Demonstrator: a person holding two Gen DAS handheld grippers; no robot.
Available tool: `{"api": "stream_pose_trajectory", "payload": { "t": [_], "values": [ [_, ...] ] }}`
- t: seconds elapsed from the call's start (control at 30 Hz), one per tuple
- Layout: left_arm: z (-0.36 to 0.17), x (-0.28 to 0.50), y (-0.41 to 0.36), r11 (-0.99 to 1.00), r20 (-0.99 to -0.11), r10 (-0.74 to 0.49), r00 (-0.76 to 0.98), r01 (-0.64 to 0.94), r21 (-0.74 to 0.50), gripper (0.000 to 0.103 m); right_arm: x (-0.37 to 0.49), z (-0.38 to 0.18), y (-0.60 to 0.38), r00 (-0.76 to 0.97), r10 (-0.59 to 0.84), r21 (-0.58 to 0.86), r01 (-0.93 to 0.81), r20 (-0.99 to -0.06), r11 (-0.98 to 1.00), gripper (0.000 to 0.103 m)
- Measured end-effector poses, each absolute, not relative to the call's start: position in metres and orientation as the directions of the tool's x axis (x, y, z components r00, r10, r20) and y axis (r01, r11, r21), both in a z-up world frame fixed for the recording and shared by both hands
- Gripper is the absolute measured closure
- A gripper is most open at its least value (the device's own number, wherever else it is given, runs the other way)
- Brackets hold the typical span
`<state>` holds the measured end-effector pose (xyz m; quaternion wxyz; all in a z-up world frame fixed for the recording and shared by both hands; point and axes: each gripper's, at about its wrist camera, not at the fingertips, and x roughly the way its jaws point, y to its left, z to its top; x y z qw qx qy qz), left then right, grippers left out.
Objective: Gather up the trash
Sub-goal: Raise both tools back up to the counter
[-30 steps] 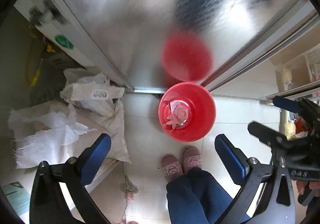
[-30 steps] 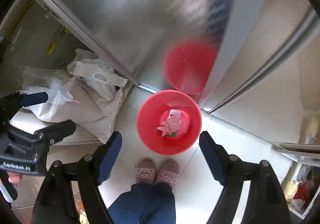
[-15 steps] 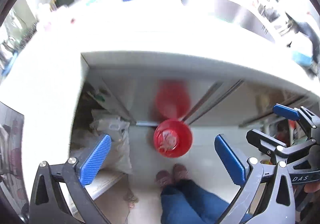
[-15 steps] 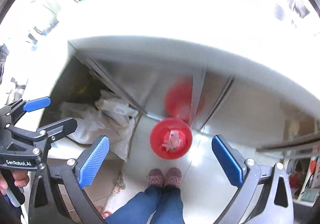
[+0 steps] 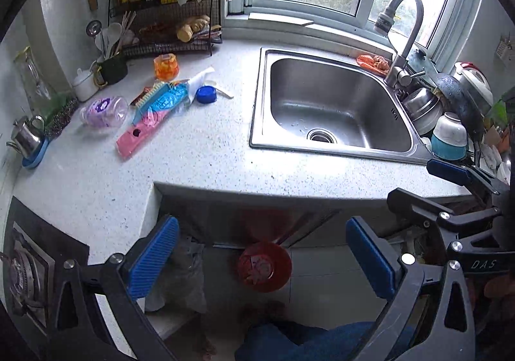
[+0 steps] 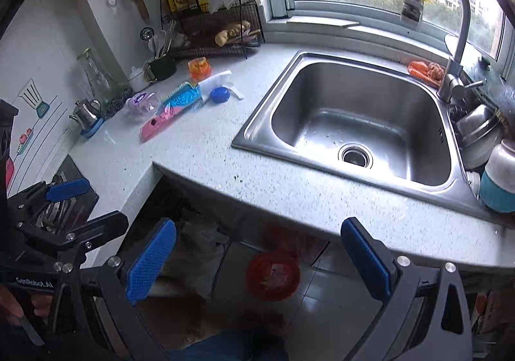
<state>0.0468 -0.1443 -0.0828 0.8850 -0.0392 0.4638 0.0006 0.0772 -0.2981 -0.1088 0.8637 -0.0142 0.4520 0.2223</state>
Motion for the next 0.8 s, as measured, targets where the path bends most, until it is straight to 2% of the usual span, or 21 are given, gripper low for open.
{"api": "stream_pose_trajectory", "payload": {
  "t": [0.3,0.47,0.8],
  "values": [
    [-0.053,0.084,-0.105,0.997,-0.795,0.021,0.607,-0.07,-0.027,0.0,0.114,-0.077,-0.27,0.527,0.397,0.156,-0.443,-0.751,0.883,0.001],
    [-0.055,0.116,-0.055,0.992,-0.802,0.064,0.594,-0.128,-0.016,0.0,0.145,-0.073,-0.241,0.503,0.453,0.191,-0.487,-0.736,0.852,0.001],
    [-0.057,0.171,0.06,0.979,-0.824,0.078,0.561,-0.199,-0.042,0.0,0.216,-0.067,-0.142,0.46,0.48,0.153,-0.583,-0.747,0.798,0.001]
  ]
}}
